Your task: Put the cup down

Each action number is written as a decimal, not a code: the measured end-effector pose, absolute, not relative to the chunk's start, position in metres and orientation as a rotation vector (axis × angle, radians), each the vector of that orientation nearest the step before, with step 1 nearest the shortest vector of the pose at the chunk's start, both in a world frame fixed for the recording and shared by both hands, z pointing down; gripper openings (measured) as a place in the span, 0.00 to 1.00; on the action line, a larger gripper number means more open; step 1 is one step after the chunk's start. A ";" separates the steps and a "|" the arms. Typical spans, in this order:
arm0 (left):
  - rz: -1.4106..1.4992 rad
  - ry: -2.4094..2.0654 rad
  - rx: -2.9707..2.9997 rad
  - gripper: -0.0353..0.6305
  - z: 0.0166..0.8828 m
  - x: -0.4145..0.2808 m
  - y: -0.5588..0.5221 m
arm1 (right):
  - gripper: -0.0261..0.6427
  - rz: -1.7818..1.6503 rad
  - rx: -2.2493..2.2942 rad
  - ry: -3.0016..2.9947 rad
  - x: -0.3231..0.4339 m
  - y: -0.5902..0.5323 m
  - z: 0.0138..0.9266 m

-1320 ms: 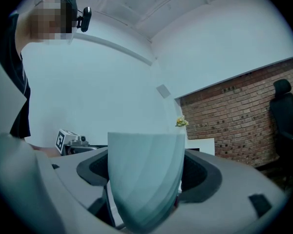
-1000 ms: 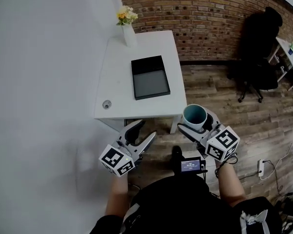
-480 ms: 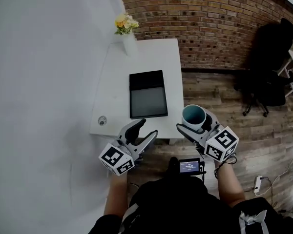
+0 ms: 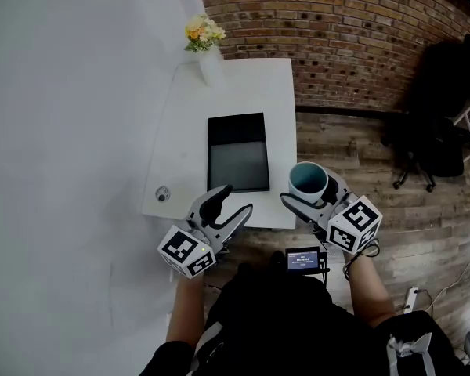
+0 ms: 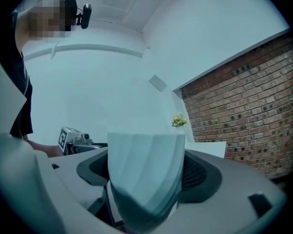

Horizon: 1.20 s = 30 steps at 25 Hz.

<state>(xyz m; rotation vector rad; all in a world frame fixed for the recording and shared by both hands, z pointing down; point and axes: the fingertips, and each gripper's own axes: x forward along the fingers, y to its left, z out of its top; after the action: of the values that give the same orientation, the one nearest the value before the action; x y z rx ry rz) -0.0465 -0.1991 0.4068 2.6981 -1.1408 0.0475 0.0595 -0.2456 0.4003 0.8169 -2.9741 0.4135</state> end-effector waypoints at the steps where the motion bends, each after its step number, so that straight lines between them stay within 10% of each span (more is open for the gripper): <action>1: 0.048 -1.139 2.698 0.42 0.407 -0.047 -0.200 | 0.63 0.413 0.811 -2.975 0.058 -0.247 0.400; 30: 0.014 -1.007 2.762 0.42 0.405 -0.092 -0.220 | 0.63 0.325 0.935 -2.929 0.014 -0.255 0.387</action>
<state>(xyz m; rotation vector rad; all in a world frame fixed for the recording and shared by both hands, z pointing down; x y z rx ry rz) -0.0920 -0.2200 0.4054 2.7622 -1.0073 0.0141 0.0139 -0.2554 0.3870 0.9349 -2.9293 0.3249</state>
